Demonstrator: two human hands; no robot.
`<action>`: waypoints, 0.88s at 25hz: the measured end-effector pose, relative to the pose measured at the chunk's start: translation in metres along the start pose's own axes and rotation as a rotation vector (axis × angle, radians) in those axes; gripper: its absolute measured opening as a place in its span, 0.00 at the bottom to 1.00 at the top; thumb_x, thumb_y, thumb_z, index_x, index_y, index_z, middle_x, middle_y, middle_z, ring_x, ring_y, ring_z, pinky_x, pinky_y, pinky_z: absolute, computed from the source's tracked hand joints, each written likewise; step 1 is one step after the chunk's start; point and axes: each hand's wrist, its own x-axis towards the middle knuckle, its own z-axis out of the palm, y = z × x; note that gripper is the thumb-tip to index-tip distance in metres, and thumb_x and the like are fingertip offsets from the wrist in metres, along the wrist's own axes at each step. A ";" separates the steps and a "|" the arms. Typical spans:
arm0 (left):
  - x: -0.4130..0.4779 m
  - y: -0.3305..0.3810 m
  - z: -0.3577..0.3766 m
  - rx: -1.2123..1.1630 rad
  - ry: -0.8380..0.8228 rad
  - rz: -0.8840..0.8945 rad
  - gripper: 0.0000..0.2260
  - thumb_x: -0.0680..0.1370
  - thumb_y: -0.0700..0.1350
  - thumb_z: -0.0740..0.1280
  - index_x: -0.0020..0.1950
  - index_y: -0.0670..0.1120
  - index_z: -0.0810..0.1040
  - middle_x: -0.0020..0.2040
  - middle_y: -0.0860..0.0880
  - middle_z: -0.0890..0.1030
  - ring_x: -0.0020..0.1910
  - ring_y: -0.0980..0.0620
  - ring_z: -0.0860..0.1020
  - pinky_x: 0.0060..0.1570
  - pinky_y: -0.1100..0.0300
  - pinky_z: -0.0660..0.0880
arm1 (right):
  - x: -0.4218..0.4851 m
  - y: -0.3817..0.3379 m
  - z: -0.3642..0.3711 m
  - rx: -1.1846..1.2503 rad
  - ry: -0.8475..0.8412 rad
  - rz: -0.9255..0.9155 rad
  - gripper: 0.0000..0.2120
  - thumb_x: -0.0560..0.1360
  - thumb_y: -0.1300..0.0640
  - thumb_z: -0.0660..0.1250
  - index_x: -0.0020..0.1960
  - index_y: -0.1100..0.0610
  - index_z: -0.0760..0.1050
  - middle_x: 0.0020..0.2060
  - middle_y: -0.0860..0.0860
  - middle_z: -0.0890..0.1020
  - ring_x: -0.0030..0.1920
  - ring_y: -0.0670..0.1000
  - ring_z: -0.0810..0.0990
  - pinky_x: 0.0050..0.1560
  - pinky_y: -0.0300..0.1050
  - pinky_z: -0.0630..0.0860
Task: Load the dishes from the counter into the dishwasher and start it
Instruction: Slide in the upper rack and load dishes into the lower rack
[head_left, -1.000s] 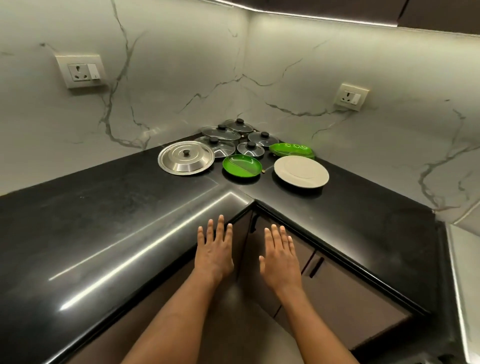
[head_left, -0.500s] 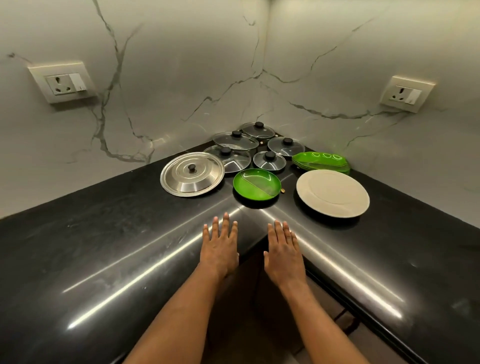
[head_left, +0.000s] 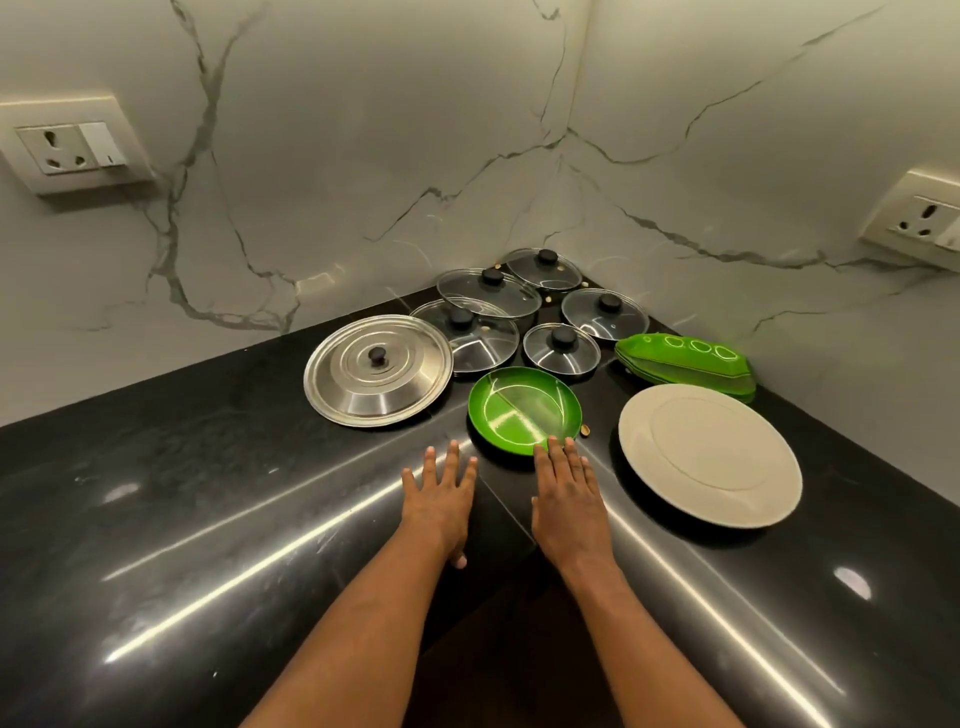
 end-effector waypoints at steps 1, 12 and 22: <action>0.010 -0.001 -0.002 -0.019 -0.071 0.016 0.60 0.67 0.49 0.80 0.79 0.47 0.34 0.78 0.45 0.31 0.77 0.37 0.36 0.74 0.33 0.48 | 0.009 0.002 0.004 -0.007 0.005 -0.004 0.33 0.72 0.62 0.69 0.75 0.59 0.64 0.74 0.58 0.66 0.75 0.58 0.61 0.73 0.51 0.51; 0.039 -0.005 -0.007 -0.082 -0.288 0.034 0.62 0.67 0.49 0.80 0.78 0.48 0.30 0.77 0.49 0.28 0.77 0.37 0.35 0.72 0.31 0.51 | 0.075 0.015 0.033 -0.128 -0.100 -0.138 0.13 0.63 0.69 0.71 0.46 0.59 0.80 0.52 0.57 0.83 0.63 0.62 0.77 0.65 0.63 0.70; 0.042 -0.003 -0.004 -0.077 -0.293 0.008 0.62 0.68 0.49 0.80 0.78 0.48 0.30 0.77 0.49 0.27 0.77 0.37 0.34 0.72 0.31 0.50 | 0.070 0.005 0.018 -0.109 0.131 -0.298 0.07 0.63 0.66 0.61 0.32 0.55 0.71 0.25 0.51 0.76 0.26 0.54 0.78 0.25 0.43 0.68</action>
